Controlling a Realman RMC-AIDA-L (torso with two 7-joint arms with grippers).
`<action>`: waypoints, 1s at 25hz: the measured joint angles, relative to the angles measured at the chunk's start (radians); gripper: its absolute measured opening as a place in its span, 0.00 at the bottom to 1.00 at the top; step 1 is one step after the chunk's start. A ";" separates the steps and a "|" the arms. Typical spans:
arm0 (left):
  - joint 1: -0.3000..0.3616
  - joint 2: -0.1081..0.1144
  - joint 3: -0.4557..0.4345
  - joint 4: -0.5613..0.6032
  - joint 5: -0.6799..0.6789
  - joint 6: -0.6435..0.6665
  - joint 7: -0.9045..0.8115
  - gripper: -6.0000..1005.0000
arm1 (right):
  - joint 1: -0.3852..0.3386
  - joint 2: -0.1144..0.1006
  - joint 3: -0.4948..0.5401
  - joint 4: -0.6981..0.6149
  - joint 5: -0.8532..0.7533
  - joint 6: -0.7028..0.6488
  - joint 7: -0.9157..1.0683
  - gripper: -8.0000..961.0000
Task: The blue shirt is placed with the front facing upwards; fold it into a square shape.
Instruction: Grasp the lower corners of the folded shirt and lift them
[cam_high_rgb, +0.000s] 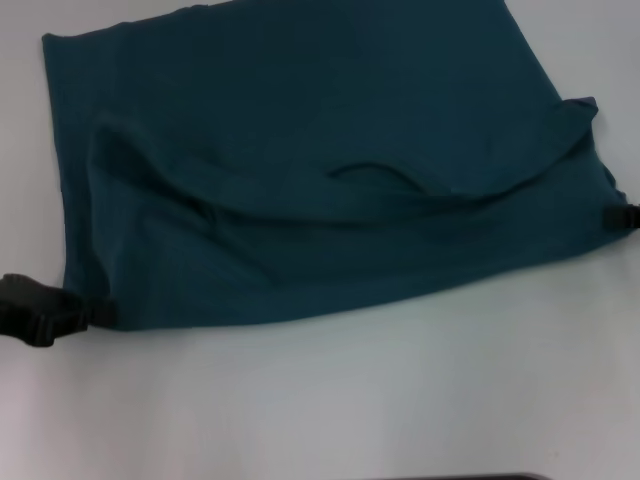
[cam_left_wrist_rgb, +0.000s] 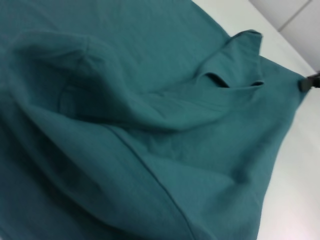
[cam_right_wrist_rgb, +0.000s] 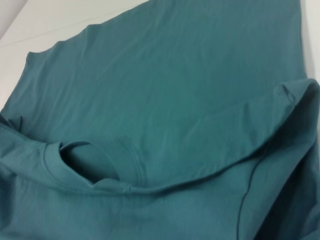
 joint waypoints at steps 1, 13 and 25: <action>0.001 0.002 0.000 0.000 0.000 0.010 -0.001 0.01 | -0.006 0.000 0.009 -0.002 0.000 -0.006 -0.005 0.04; 0.016 0.006 -0.002 -0.001 0.045 0.090 0.001 0.01 | -0.051 -0.005 0.074 -0.003 -0.007 -0.062 -0.059 0.04; 0.025 0.014 -0.003 0.001 0.071 0.107 0.017 0.01 | -0.101 0.004 0.114 -0.003 -0.010 -0.149 -0.126 0.05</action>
